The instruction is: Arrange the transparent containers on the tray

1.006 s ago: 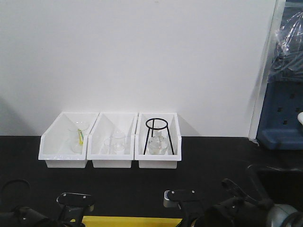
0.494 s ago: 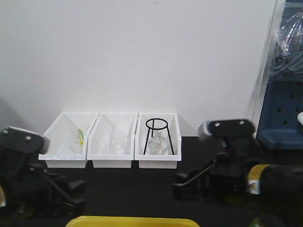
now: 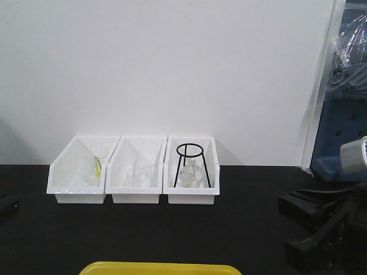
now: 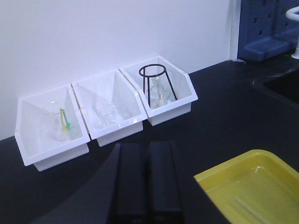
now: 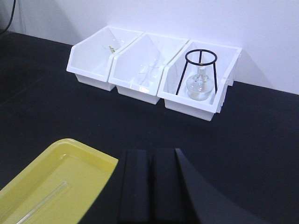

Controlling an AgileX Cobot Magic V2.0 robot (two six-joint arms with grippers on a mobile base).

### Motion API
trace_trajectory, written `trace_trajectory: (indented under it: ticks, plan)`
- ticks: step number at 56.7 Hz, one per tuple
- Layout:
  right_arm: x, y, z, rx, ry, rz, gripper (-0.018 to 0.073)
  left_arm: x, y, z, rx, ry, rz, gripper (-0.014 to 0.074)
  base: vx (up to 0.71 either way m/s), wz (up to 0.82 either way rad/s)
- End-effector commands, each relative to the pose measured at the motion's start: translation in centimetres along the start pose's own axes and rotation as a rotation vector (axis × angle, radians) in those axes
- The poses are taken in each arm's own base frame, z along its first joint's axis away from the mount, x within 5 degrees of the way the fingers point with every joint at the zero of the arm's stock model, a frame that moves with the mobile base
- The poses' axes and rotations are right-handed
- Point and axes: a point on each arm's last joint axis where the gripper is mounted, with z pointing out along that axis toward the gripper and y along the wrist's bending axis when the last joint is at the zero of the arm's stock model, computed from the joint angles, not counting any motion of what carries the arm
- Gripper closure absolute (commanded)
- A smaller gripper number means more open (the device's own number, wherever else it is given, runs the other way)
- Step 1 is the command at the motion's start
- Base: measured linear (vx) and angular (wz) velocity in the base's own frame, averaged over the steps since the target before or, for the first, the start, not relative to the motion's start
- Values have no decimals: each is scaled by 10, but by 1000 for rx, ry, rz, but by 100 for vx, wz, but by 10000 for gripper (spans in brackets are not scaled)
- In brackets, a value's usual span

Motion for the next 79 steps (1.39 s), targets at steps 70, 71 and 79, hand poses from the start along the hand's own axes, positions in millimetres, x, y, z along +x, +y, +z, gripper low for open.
trace_trajectory:
  ticks: [70,71,79]
  plan:
    - [-15,1,-7,-11,-97,-18,572,182,15,-54,-306,-350,-189,604,0,0]
    - [-15,1,-7,-11,-97,-18,572,189,15,-51,-306,-343,-198,604,0,2]
    - [-14,0,-6,-7,-89,-20,572,197,14,-49,-303,-272,-258,604,0,1]
